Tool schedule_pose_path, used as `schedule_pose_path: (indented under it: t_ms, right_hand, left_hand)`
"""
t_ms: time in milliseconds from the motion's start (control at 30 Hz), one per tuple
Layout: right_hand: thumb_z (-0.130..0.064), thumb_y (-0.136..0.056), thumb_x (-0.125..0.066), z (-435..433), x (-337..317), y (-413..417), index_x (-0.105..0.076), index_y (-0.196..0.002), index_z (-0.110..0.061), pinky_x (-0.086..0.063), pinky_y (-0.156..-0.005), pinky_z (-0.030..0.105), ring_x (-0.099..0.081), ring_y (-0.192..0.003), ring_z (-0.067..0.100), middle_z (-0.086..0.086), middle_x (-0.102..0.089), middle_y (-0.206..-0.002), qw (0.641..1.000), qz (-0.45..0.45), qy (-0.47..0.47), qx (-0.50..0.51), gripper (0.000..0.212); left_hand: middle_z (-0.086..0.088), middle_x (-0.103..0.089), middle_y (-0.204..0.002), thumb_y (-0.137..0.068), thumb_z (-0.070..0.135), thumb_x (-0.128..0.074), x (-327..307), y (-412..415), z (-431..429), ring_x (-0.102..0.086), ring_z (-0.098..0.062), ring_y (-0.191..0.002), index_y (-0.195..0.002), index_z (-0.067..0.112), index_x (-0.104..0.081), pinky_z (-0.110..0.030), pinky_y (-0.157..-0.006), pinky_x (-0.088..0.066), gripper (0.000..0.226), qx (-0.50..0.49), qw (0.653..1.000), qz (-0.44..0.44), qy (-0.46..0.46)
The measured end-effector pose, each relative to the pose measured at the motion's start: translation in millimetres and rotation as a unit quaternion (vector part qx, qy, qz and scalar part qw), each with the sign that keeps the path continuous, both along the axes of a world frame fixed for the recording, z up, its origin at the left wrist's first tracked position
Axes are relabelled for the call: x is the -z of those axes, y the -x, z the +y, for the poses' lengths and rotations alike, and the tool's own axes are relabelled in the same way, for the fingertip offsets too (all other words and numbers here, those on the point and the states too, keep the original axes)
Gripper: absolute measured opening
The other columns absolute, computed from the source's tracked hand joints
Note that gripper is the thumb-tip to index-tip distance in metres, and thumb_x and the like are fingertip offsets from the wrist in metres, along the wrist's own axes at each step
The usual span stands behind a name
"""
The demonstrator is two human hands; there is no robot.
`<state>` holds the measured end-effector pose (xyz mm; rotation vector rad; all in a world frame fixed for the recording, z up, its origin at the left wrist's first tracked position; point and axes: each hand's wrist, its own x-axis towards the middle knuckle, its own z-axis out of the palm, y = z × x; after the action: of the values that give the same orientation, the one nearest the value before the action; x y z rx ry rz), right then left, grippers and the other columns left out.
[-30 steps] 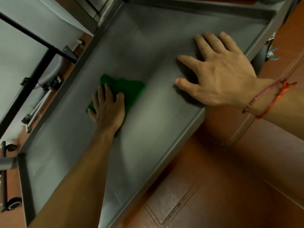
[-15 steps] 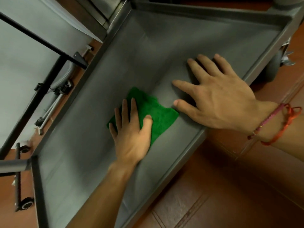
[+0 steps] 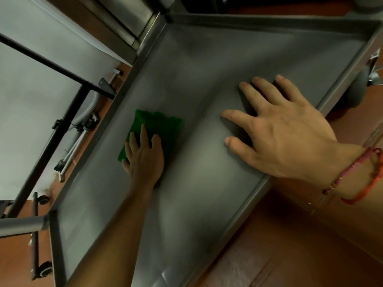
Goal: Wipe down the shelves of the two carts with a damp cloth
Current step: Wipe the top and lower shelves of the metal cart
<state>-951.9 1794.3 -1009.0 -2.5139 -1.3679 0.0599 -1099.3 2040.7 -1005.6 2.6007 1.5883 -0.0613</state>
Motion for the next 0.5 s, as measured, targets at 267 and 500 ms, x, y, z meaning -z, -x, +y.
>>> schedule_pose_path:
  t_ms: [267, 500]
  right_hand:
    - [-0.063, -0.091, -0.023, 1, 4, 0, -0.054, -0.139, -0.031, -0.014, -0.121, 0.057, -0.027, -0.147, 0.040, 0.024, -0.035, -0.155, 1.000, -0.001, -0.015, 0.006, 0.065]
    - [-0.066, -0.090, -0.019, 2, 4, 0, -0.051, -0.141, -0.033, -0.015, -0.120, 0.058, -0.027, -0.146, 0.039, 0.023, -0.037, -0.154, 1.000, -0.010, -0.015, 0.010, 0.069]
  left_hand:
    - [0.000, -0.005, -0.167, -0.104, 0.051, -0.019, -1, -5, 47, -0.005, -0.023, -0.152, -0.157, 0.034, -0.007, -0.056, -0.121, -0.006, 0.057, 0.030, 1.000, 0.010, 0.002]
    - [-0.003, -0.006, -0.166, -0.102, 0.057, -0.020, -6, -38, 119, -0.004, -0.030, -0.152, -0.158, 0.034, -0.009, -0.062, -0.118, -0.002, 0.062, -0.006, 1.000, 0.008, 0.015]
